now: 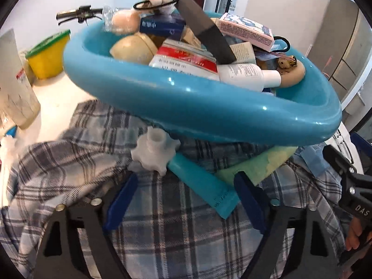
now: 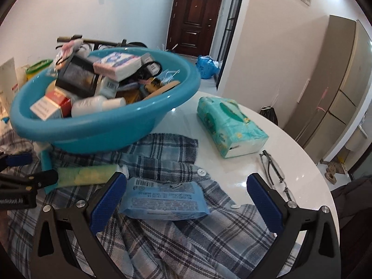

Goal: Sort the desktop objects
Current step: 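Grasp the teal tube with the left tool while the right tool grasps the blue wipe packet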

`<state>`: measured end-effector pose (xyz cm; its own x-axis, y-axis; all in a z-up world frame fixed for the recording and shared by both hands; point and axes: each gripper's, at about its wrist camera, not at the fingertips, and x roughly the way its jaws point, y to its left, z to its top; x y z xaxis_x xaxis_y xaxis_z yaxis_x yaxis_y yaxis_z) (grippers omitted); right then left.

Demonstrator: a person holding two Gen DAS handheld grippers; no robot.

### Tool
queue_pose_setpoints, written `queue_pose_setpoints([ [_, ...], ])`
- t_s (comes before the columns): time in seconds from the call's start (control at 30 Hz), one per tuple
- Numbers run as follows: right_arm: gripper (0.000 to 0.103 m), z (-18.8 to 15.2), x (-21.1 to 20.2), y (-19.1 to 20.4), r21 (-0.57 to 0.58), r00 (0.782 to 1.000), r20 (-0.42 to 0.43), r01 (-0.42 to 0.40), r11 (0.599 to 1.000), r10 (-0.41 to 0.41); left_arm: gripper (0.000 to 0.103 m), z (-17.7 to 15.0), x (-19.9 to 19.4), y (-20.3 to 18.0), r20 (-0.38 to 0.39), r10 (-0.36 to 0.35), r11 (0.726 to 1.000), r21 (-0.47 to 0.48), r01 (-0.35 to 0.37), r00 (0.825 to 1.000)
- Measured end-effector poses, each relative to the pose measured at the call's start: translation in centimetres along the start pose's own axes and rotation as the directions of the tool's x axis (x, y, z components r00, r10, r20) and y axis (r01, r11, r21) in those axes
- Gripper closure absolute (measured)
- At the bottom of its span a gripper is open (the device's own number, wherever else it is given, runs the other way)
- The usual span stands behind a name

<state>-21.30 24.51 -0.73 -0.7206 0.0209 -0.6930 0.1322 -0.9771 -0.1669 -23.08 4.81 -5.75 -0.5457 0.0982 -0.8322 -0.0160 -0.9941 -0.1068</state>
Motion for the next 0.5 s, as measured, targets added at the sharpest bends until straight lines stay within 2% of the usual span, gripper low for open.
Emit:
queue_pose_setpoints([
  [0.07,0.000,-0.1,0.4,0.1,0.003,1.000,-0.014,-0.018,1.000,0.018,0.027,0.0,0.1,0.0,-0.004,-0.002,1.000,0.000,0.002,1.000],
  [0.2,0.000,-0.3,0.9,0.0,0.015,0.999,-0.031,-0.042,0.999,0.043,0.060,-0.2,-0.1,-0.2,0.001,0.014,1.000,0.010,-0.014,1.000],
  [0.33,0.000,-0.4,1.4,-0.2,0.027,0.997,-0.044,-0.054,0.998,0.056,0.079,-0.3,-0.2,0.1,-0.012,0.015,1.000,-0.016,-0.015,1.000],
  [0.5,0.000,-0.4,2.0,-0.4,0.042,0.994,-0.066,-0.085,0.996,0.087,0.082,-0.4,-0.8,0.7,-0.041,-0.021,0.998,-0.060,0.019,0.999],
])
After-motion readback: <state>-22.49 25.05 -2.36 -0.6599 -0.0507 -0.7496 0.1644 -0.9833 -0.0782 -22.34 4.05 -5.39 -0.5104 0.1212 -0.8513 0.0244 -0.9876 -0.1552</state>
